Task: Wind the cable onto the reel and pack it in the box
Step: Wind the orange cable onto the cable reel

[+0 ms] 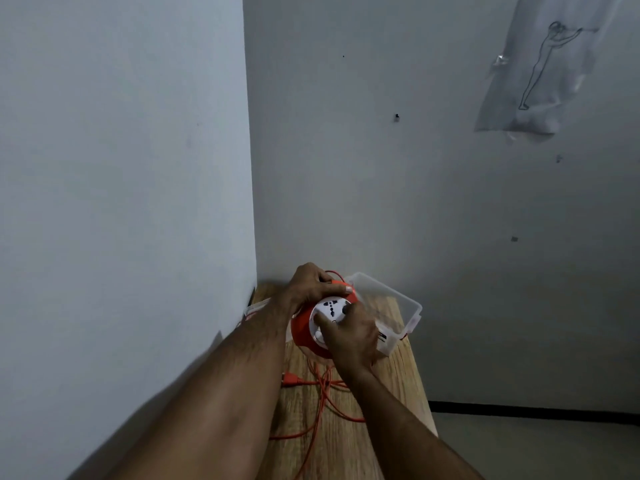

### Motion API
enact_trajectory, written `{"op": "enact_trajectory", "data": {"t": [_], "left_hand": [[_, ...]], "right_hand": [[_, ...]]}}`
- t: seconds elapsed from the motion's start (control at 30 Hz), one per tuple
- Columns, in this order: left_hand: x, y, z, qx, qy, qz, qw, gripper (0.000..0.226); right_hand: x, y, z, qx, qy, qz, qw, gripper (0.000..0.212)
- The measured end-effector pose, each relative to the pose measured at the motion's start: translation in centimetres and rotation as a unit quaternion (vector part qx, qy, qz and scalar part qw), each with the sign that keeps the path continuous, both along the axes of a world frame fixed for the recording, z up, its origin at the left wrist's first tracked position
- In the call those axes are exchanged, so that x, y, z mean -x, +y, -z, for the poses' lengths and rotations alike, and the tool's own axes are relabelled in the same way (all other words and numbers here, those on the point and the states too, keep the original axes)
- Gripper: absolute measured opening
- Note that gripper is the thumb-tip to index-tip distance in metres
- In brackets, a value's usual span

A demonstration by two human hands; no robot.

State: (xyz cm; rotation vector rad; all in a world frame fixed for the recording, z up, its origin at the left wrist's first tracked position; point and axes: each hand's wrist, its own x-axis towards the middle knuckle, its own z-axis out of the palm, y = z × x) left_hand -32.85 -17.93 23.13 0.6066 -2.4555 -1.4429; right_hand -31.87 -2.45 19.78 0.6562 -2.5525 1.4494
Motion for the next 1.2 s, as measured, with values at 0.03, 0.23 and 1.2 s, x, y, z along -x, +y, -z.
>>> {"op": "enact_trajectory", "data": {"t": [0.03,0.23,1.2], "left_hand": [[0.0,0.1,0.1,-0.003,0.0,0.002,1.0,0.029],[-0.1,0.1,0.0,-0.005,-0.022,0.019,1.0,0.032],[-0.6,-0.4,-0.8,0.017,-0.037,0.04,0.998,0.022]], "right_hand": [[-0.2,-0.4,0.0,0.028,-0.053,0.028,0.998,0.052],[-1.1,-2.0,-0.1,0.183,-0.324,0.104,0.922,0.061],[5.4,1.9,-0.1,-0.308,0.547,-0.325,0.707,0.045]]}}
